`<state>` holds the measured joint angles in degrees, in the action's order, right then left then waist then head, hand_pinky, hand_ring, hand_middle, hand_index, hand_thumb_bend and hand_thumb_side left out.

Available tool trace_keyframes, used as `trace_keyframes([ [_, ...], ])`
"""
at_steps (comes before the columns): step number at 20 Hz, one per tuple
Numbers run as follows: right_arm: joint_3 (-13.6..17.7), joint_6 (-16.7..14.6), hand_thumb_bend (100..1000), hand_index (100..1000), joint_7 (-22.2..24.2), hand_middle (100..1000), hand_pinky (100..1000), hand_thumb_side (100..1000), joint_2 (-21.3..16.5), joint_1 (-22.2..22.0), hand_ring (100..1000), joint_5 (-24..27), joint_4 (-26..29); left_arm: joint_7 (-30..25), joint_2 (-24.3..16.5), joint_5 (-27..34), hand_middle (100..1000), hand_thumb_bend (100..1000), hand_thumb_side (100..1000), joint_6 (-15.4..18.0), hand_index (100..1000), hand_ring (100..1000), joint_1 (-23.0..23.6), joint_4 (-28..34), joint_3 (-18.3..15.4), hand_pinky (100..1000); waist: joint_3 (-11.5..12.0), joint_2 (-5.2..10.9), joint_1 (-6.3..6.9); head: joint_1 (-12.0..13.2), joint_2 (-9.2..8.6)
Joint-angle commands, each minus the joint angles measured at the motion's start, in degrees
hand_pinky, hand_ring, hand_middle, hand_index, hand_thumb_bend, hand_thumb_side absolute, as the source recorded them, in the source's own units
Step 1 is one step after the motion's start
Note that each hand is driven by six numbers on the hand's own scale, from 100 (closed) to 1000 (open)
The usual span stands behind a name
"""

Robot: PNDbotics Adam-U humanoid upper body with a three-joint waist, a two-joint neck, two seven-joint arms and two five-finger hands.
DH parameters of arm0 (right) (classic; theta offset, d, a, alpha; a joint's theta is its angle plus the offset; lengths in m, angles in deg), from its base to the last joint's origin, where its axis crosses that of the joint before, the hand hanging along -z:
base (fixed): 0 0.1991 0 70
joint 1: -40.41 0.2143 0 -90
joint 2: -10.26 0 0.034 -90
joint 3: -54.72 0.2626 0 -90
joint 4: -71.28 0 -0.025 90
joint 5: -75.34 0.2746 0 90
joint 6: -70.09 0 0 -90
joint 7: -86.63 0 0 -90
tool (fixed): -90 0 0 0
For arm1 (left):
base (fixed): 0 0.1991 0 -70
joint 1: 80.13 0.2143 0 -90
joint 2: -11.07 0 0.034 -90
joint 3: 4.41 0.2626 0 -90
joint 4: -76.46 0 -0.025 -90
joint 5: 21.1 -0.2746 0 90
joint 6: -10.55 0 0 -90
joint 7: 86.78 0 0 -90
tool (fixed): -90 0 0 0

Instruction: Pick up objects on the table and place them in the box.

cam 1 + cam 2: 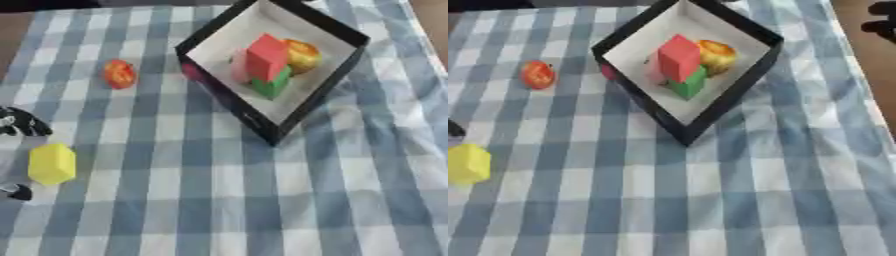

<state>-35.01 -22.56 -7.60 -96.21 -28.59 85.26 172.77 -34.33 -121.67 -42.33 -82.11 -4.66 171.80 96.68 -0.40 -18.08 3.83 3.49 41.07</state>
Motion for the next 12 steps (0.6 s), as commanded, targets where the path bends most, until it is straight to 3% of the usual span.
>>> trace_keyframes([
  [1,0.23,0.15,100,784,0.12,797,936,817,-0.74,0.72,787,-0.14,0.57,0.33,-0.39,-1.6,784,722,233,0.86,873,835,-1.64,-1.1,0.76,839,-0.13,0.92,-0.47,0.44,-0.58],
  [6,0.3,0.19,100,784,0.08,797,936,819,-0.66,0.66,787,-0.26,0.51,0.08,0.93,-0.92,764,709,223,1.76,860,818,-3.39,-1.99,2.17,828,-0.42,0.73,-0.42,0.63,-0.51],
  [12,0.25,0.25,100,784,0.19,797,936,820,-0.5,0.7,787,-0.31,0.49,0.74,1.83,-1.48,718,596,195,1.69,817,777,-4.68,-2.12,3.06,794,-0.52,0.6,-0.34,0.73,-0.58],
])
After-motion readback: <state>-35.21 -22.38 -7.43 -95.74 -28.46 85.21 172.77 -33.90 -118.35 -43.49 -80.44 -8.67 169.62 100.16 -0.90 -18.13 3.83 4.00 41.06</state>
